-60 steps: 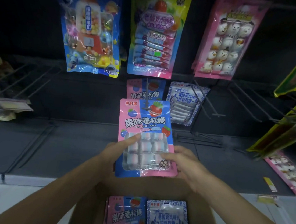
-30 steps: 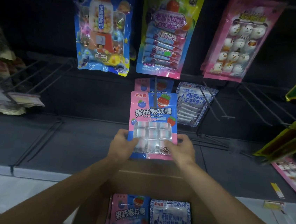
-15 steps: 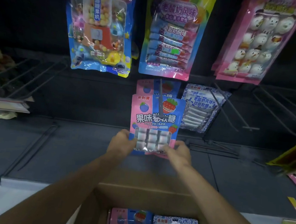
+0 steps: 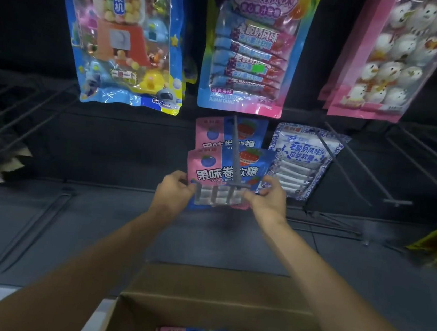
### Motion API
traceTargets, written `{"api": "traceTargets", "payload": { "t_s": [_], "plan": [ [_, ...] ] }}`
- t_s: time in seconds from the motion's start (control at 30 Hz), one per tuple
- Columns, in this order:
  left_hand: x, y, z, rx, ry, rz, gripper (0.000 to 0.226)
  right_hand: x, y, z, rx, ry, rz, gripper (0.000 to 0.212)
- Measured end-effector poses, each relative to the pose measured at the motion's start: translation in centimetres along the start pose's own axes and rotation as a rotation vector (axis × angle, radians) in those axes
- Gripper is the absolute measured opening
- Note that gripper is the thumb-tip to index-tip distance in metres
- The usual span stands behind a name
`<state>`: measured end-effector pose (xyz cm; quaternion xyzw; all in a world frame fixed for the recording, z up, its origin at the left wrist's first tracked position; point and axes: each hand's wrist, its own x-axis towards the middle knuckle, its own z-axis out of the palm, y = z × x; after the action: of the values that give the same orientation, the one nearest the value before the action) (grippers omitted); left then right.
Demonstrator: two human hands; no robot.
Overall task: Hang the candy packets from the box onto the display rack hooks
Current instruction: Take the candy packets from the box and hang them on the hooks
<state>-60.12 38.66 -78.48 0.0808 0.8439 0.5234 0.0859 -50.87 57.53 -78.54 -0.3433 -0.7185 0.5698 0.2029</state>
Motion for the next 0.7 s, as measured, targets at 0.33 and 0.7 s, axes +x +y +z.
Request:
{"api": "traceTargets", "payload": {
  "t_s": [0.33, 0.7],
  "plan": [
    [-0.3, 4.7, -1.8, -0.416, 0.039, 0.141, 0.023, -1.8, -5.6, -1.9, 0.353, -0.039, -0.06, 0.053],
    [3.9, 7.2, -1.0, -0.444, 0.094, 0.005, 0.026, 2.4, -8.1, -0.2, 0.361, -0.033, 0.016, 0.058]
  ]
}}
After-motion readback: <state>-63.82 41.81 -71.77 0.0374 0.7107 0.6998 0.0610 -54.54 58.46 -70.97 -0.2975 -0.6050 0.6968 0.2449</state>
